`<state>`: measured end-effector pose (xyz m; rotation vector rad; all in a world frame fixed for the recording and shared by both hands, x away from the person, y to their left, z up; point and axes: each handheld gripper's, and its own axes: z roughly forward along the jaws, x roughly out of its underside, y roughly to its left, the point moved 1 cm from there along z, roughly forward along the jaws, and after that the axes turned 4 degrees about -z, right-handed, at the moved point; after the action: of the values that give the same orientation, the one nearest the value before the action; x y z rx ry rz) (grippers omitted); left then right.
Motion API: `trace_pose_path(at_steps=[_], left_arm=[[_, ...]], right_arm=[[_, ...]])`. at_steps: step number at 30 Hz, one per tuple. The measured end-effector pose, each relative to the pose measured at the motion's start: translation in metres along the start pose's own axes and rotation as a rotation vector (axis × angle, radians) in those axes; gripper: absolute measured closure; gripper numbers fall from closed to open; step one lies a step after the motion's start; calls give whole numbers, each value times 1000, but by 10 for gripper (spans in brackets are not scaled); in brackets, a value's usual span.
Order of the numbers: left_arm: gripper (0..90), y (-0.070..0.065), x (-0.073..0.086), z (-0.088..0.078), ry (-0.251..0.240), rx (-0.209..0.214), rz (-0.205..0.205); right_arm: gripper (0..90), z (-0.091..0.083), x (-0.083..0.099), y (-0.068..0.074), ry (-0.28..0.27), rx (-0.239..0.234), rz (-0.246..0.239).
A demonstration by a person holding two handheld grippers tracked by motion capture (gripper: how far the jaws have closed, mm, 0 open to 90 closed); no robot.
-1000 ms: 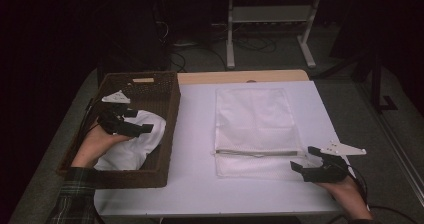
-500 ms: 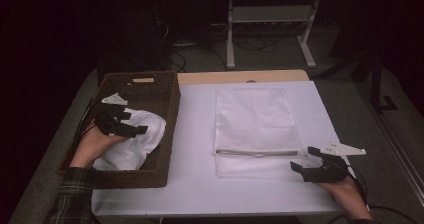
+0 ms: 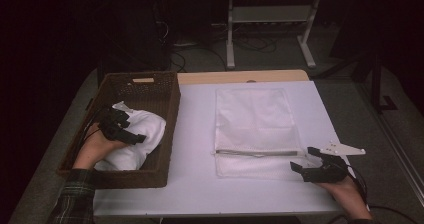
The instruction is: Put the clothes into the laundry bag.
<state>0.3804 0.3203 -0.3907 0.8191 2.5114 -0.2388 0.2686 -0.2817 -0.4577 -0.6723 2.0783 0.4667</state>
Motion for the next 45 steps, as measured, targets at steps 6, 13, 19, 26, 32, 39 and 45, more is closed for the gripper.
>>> trace_pose_path(at_steps=[6, 13, 19, 26, 32, 39, 45], left_arm=[[106, 0, 6, 7, 60, -6, 4], [98, -1, 8, 13, 120, -12, -10], [81, 1, 12, 21, 151, -5, -37], [75, 0, 15, 28, 150, -2, -47], [72, -1, 13, 33, 160, -18, -41], [77, -2, 12, 34, 169, -25, -30], [146, -4, 10, 31, 180, -42, -16]], right_arm=[[88, 0, 0, 0, 0, 0, 0], [89, 0, 1, 0, 1, 1, 0], [89, -1, 1, 0, 2, 2, 1], [89, 0, 1, 1, 8, 3, -2], [89, 1, 1, 1, 10, 4, -4], [90, 2, 0, 1, 9, 2, -7], [91, 1, 0, 1, 7, 4, -9]])
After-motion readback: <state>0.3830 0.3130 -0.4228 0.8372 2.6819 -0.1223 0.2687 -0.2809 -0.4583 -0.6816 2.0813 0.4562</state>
